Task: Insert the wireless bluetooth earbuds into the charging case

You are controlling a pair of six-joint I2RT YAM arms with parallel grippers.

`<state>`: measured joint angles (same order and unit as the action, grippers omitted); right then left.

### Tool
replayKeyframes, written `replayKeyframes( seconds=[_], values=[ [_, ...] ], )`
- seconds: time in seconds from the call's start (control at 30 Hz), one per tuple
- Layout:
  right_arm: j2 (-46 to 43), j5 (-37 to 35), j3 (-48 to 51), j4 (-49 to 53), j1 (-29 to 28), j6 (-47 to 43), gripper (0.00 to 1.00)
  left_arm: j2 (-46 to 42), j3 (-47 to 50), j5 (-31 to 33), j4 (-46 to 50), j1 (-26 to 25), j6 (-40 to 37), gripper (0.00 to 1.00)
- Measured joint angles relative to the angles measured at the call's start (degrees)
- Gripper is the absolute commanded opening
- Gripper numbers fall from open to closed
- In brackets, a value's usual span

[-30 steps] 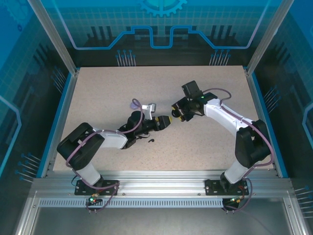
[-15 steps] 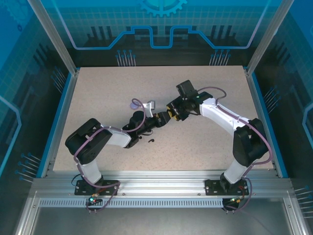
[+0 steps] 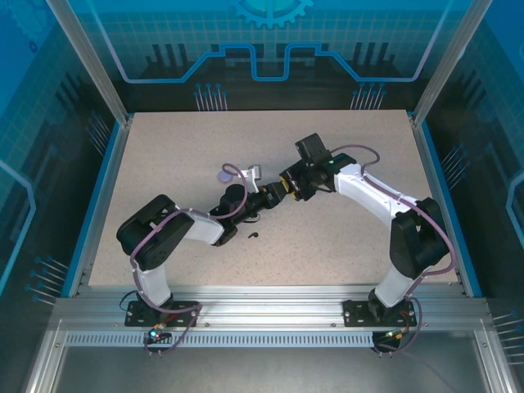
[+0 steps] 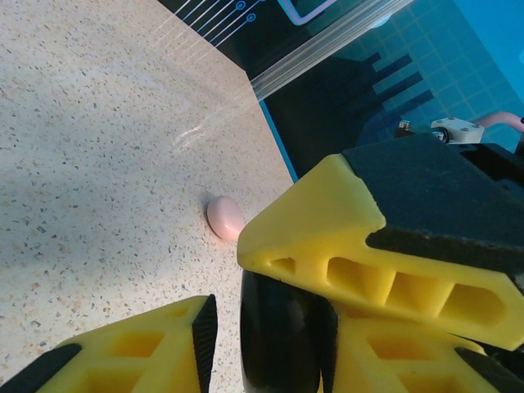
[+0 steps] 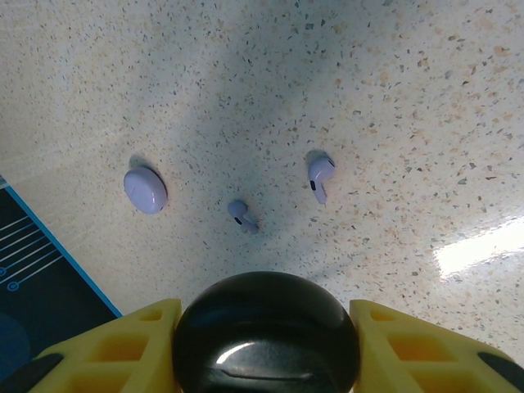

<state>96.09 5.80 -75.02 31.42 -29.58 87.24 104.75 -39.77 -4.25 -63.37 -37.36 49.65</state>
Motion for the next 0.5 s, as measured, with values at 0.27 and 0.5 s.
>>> replayKeyframes(
  seconds=[0.27, 0.5],
  values=[
    [0.6, 0.0, 0.0, -0.2, 0.0, 0.2, 0.37, 0.6, -0.1, 0.4, -0.5, -0.4, 0.1, 0.31],
    [0.7, -0.9, 0.0, -0.2, 0.0, 0.2, 0.37, 1.5, -0.3, 1.1, -1.7, -0.7, 1.4, 0.19]
  ],
)
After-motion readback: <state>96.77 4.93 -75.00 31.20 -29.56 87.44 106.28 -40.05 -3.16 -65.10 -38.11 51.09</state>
